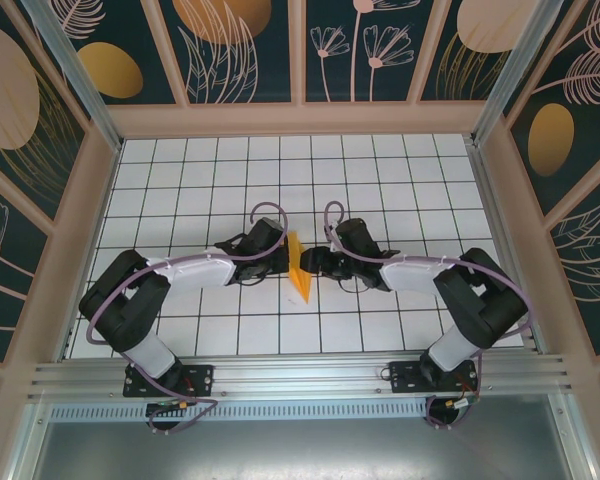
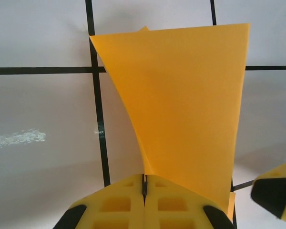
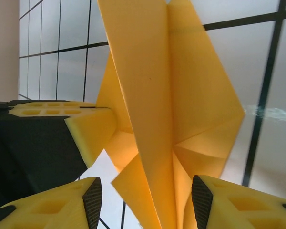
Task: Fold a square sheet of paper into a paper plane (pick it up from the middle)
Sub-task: Move the paper plane to the center of the table.
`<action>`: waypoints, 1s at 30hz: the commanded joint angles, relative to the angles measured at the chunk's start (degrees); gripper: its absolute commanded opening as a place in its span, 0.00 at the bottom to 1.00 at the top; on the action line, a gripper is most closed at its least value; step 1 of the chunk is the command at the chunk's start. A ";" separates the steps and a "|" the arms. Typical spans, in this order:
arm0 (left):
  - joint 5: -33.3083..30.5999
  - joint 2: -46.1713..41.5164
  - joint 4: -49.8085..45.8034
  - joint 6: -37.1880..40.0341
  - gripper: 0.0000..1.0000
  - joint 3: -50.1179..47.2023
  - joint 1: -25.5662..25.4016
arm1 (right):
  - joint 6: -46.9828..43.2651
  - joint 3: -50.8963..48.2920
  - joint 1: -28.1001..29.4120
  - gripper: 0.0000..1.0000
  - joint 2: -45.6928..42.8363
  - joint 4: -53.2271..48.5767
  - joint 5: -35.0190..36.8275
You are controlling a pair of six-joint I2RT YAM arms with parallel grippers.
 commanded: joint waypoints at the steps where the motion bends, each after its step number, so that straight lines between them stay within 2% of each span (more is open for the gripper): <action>1: -0.36 -1.32 1.05 -0.06 0.00 -0.96 0.42 | -0.13 1.75 0.52 0.56 1.78 2.88 -2.16; 13: -0.28 -0.79 0.87 -0.06 0.00 -0.77 0.48 | 0.59 1.57 1.28 0.59 3.13 3.58 -2.85; 17: -0.27 -1.03 0.91 -0.09 0.00 -0.93 0.46 | 0.51 1.42 1.32 0.60 2.02 0.36 1.25; 30: 0.25 -0.85 1.31 -0.02 0.00 -1.21 0.50 | 2.09 0.44 2.10 0.64 0.32 -1.55 4.18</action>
